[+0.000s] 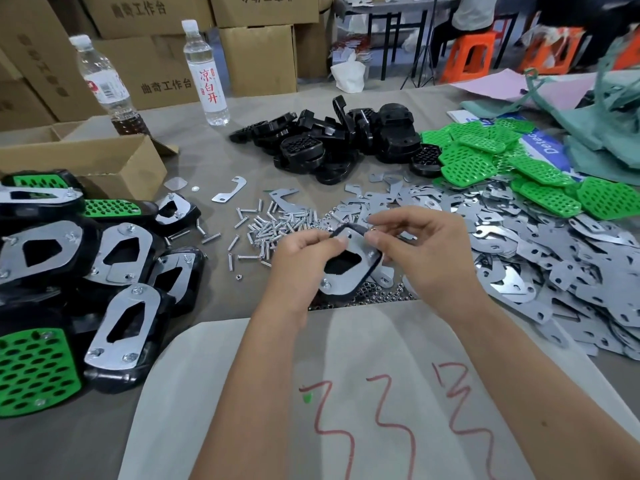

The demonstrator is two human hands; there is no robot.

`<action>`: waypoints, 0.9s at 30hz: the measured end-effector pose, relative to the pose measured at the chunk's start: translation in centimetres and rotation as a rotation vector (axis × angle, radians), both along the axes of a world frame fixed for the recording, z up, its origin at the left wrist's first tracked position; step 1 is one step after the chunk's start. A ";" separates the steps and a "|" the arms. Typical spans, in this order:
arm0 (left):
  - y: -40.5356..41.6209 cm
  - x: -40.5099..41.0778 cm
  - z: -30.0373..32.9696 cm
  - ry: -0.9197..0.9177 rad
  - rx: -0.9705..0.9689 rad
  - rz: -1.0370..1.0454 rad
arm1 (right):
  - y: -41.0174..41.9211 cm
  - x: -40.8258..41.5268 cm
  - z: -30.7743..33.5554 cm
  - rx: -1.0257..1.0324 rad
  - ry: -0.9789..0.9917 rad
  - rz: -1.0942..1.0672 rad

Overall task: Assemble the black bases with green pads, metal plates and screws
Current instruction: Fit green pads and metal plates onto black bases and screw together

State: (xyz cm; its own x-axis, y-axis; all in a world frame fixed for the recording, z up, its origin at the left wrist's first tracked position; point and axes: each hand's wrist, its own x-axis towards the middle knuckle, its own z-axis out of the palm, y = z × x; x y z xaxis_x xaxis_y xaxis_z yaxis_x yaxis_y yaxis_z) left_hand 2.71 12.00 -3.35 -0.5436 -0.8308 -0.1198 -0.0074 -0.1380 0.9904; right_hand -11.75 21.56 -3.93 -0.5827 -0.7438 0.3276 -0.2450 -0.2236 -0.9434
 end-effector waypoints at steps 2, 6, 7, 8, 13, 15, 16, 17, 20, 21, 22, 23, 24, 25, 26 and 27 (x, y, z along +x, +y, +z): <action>0.4 -0.1 0.2 -0.037 -0.037 -0.062 | -0.1 0.2 -0.1 0.042 0.057 0.009; 0.8 -0.1 0.5 -0.074 -0.051 -0.066 | -0.4 0.3 -0.2 0.069 0.131 0.038; 0.7 -0.1 0.5 -0.068 -0.031 -0.063 | -0.4 0.2 -0.2 0.075 0.128 0.044; 0.6 0.0 0.5 -0.060 -0.015 -0.066 | -0.4 0.1 -0.1 0.075 0.121 0.054; 0.6 0.0 0.4 -0.070 -0.015 -0.157 | -0.3 0.1 0.0 0.048 0.103 0.083; 0.6 0.0 0.4 -0.063 -0.021 -0.153 | -0.3 0.2 0.1 0.058 0.116 0.101; 0.7 -0.1 0.3 -0.063 -0.029 -0.141 | -0.3 0.2 0.1 0.069 0.124 0.109; 0.7 -0.1 0.3 -0.061 -0.031 -0.127 | -0.2 0.3 0.1 0.080 0.121 0.114; 0.7 -0.2 0.3 -0.053 -0.002 -0.090 | -0.2 0.2 0.0 0.077 0.061 0.125; 0.7 -0.2 0.3 -0.055 0.006 -0.087 | -0.2 0.2 0.0 0.069 0.056 0.130; 0.6 -0.2 0.2 -0.057 0.011 -0.086 | -0.2 0.1 0.0 0.065 0.058 0.137; 0.6 -0.2 0.2 -0.053 0.019 -0.082 | -0.2 0.1 0.0 0.066 0.052 0.148; 0.5 -0.2 0.1 -0.043 0.032 -0.073 | -0.2 0.0 0.0 0.067 0.039 0.164; 0.5 -0.2 0.0 -0.030 0.048 -0.063 | -0.2 -0.1 0.0 0.066 0.027 0.181; 0.4 -0.2 0.0 -0.019 0.063 -0.054 | -0.1 -0.1 0.0 0.062 0.024 0.194; 0.4 -0.3 0.0 -0.015 0.076 -0.047 | -0.1 -0.2 0.0 0.059 0.028 0.197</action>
